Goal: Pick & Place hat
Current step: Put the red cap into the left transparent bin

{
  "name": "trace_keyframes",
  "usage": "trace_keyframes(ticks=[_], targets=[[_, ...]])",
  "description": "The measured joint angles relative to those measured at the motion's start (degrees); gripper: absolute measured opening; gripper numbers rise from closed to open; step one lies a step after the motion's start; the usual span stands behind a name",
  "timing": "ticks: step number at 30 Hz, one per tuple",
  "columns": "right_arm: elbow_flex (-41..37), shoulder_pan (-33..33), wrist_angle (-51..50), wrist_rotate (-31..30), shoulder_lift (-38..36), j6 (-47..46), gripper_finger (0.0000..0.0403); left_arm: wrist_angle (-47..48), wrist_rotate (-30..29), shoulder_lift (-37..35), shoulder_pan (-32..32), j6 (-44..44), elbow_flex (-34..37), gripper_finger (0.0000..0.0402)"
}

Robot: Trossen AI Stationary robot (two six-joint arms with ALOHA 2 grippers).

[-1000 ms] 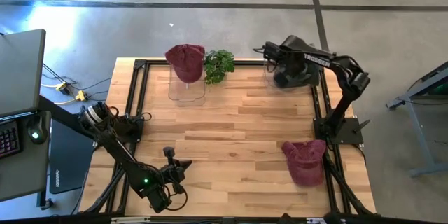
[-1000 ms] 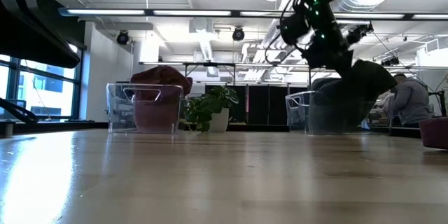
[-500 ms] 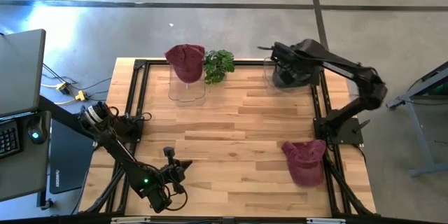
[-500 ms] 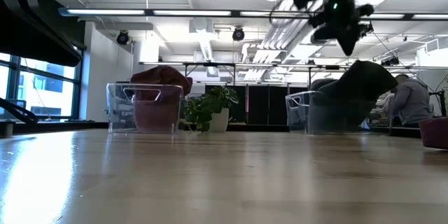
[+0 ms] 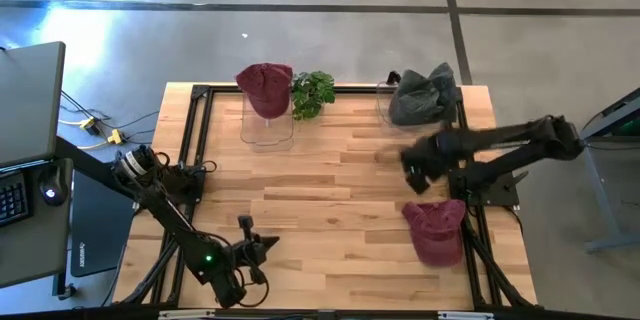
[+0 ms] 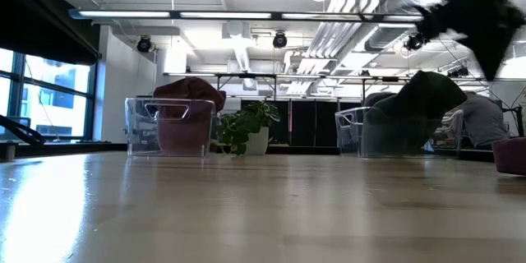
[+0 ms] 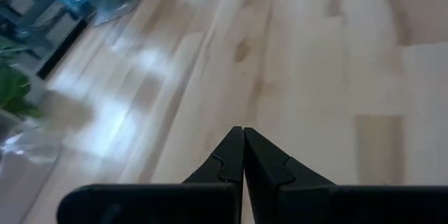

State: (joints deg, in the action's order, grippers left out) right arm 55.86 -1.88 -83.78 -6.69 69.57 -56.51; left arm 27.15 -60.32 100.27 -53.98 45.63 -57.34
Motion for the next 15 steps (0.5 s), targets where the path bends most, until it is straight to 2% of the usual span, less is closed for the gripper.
trace_keyframes(ticks=[4, 7, 11, 15], targets=[[-11.34, -10.74, 10.98, 10.63, -0.57, -11.59, 0.0050, -6.42, 2.15, 0.00, -0.02, -4.59, 0.00, 0.0003], [-17.96, -17.78, 21.49, 13.68, -0.13, -19.54, 0.0048, -10.98, 2.65, 0.00, -0.02, -8.14, 0.00, 0.0003], [-22.43, -24.12, 32.64, 11.99, 0.59, -25.77, 0.0024, -16.75, 2.27, 0.00, 0.32, -13.78, 0.00, 0.0003], [-23.03, -26.53, 49.53, 4.95, 1.15, -23.92, 0.0003, -22.80, 3.55, 0.00, 2.88, -19.55, 0.00, 0.0003]])
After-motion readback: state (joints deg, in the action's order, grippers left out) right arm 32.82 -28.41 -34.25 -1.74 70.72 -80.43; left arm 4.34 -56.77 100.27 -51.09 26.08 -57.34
